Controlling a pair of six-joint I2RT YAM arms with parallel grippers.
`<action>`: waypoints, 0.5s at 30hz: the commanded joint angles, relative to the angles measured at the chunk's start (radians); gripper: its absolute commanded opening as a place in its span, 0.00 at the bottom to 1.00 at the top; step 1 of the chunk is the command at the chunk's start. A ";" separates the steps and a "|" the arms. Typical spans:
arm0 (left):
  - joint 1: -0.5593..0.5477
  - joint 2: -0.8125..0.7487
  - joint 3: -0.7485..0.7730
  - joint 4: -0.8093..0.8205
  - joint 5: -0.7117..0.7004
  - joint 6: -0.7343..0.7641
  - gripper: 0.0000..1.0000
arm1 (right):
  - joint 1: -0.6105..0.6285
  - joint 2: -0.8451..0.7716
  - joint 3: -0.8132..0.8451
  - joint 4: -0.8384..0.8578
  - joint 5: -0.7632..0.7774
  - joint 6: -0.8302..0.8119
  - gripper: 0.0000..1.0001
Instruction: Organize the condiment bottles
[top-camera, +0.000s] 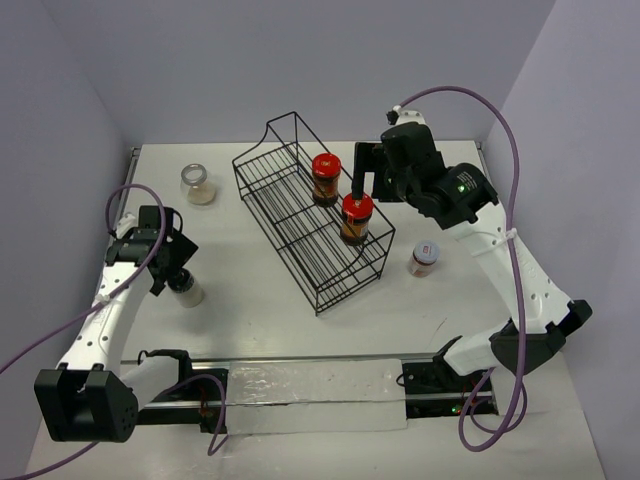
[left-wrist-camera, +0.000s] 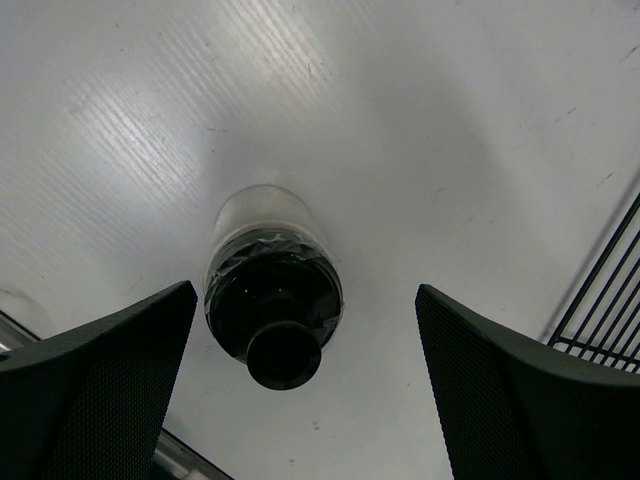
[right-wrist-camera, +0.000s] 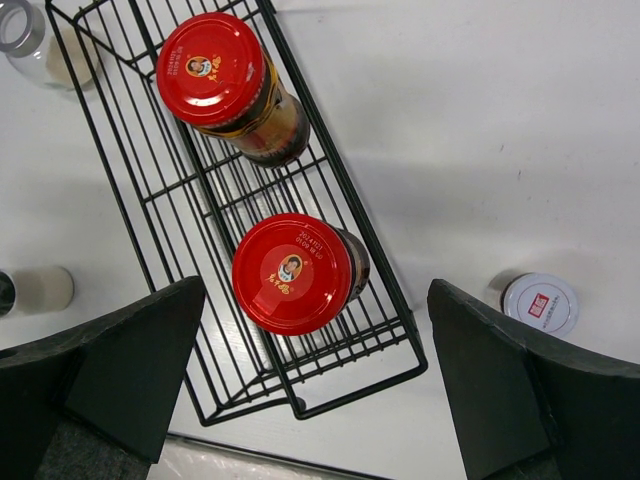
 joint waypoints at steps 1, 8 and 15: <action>-0.010 0.013 0.022 -0.066 -0.020 -0.072 1.00 | 0.005 -0.021 -0.010 0.048 -0.009 -0.006 1.00; -0.012 0.027 0.000 -0.055 0.006 -0.106 1.00 | 0.005 -0.031 -0.016 0.054 -0.018 -0.004 1.00; -0.012 0.042 -0.016 -0.031 0.025 -0.093 0.98 | 0.005 -0.032 -0.033 0.063 -0.023 0.001 1.00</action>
